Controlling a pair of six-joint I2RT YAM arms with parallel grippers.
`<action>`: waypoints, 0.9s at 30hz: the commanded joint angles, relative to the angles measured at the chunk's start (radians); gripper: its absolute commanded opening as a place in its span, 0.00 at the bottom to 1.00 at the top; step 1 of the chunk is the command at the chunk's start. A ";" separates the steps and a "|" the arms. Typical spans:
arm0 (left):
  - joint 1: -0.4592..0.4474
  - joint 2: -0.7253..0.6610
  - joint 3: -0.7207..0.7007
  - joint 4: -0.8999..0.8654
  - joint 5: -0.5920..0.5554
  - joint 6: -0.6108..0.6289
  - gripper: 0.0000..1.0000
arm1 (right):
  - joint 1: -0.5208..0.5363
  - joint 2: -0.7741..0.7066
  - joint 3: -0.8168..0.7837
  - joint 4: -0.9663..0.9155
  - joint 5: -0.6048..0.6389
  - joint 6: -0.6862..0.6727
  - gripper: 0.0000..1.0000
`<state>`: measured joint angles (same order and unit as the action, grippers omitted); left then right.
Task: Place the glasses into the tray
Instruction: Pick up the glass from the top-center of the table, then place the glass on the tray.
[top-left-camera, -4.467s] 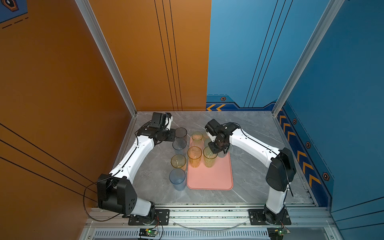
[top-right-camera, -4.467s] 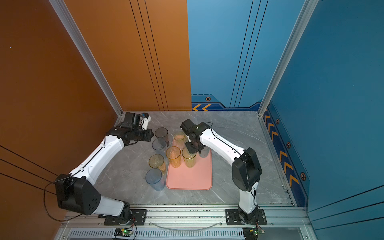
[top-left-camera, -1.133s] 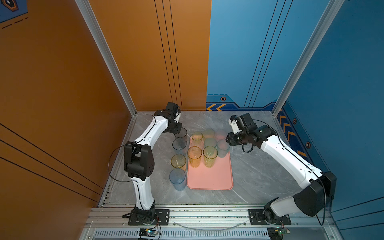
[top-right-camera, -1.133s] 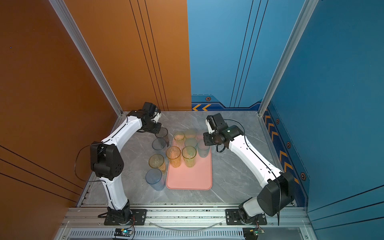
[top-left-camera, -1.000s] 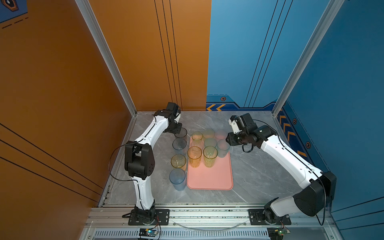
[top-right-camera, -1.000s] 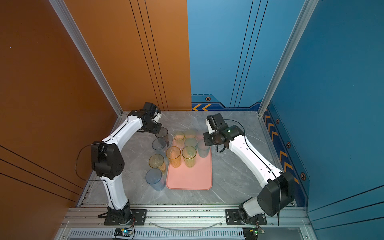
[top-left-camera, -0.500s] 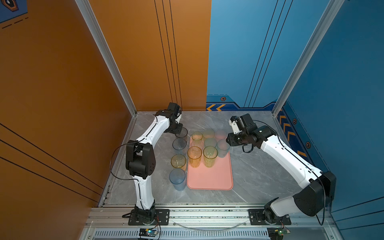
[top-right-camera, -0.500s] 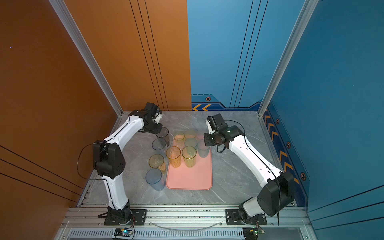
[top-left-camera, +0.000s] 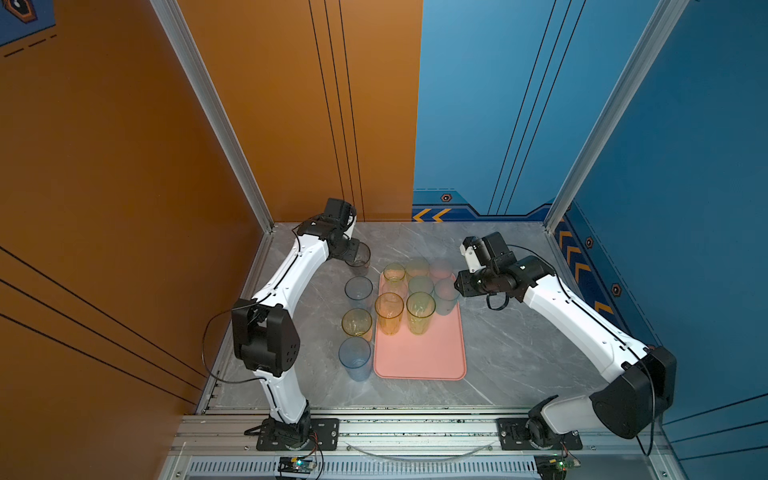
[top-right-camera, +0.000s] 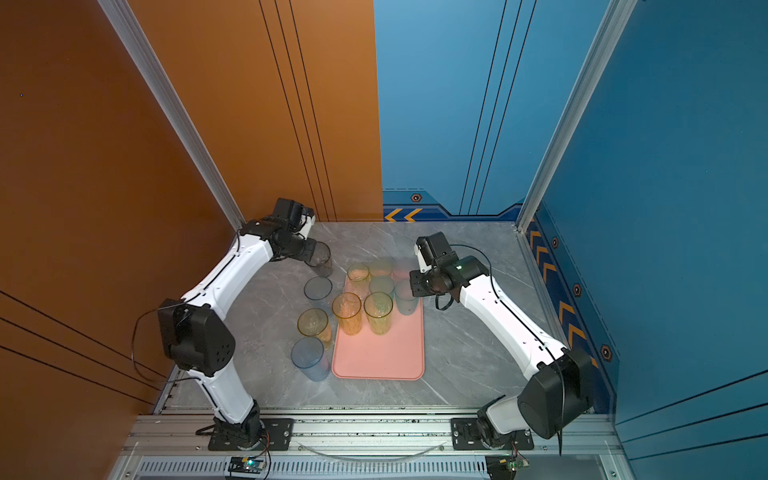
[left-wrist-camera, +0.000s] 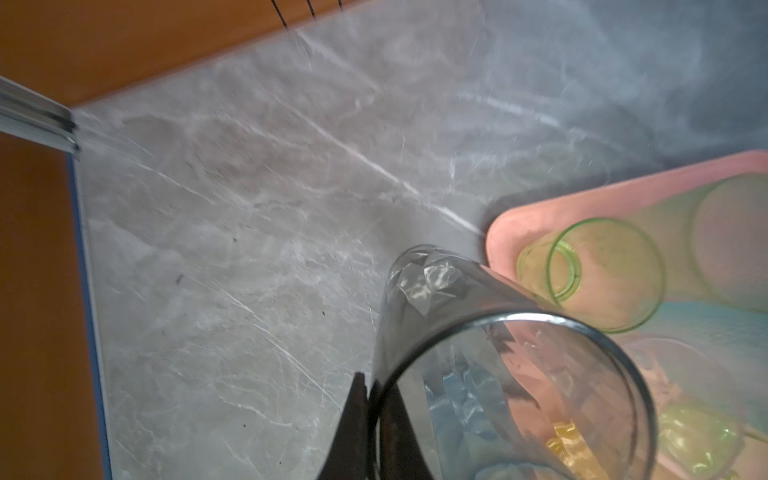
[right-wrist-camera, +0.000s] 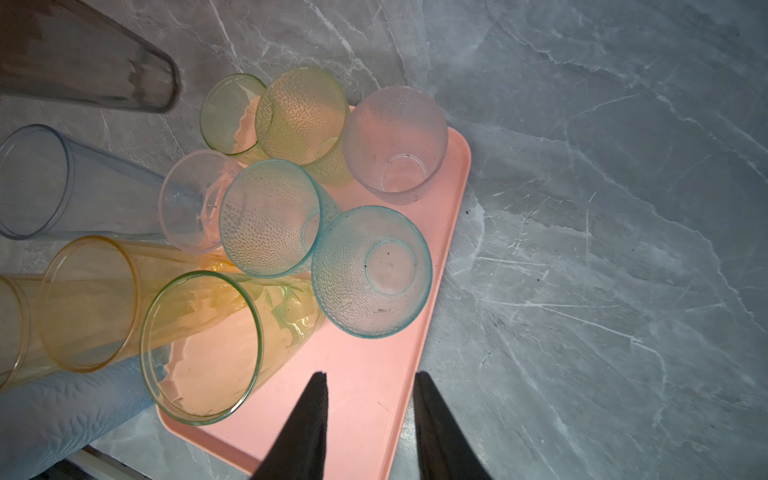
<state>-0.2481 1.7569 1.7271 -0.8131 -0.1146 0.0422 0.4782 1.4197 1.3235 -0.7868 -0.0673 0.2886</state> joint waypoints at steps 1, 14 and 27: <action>-0.029 -0.129 -0.012 0.065 -0.028 0.019 0.04 | -0.023 -0.050 -0.048 0.050 0.050 0.043 0.34; -0.386 -0.336 -0.027 0.017 0.148 0.031 0.06 | -0.164 -0.272 -0.207 0.120 0.069 0.121 0.33; -0.721 -0.063 0.180 -0.223 0.129 0.106 0.05 | -0.245 -0.362 -0.249 0.086 0.014 0.133 0.33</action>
<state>-0.9581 1.6630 1.8420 -0.9405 0.0200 0.1188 0.2405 1.0740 1.0843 -0.6880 -0.0303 0.4099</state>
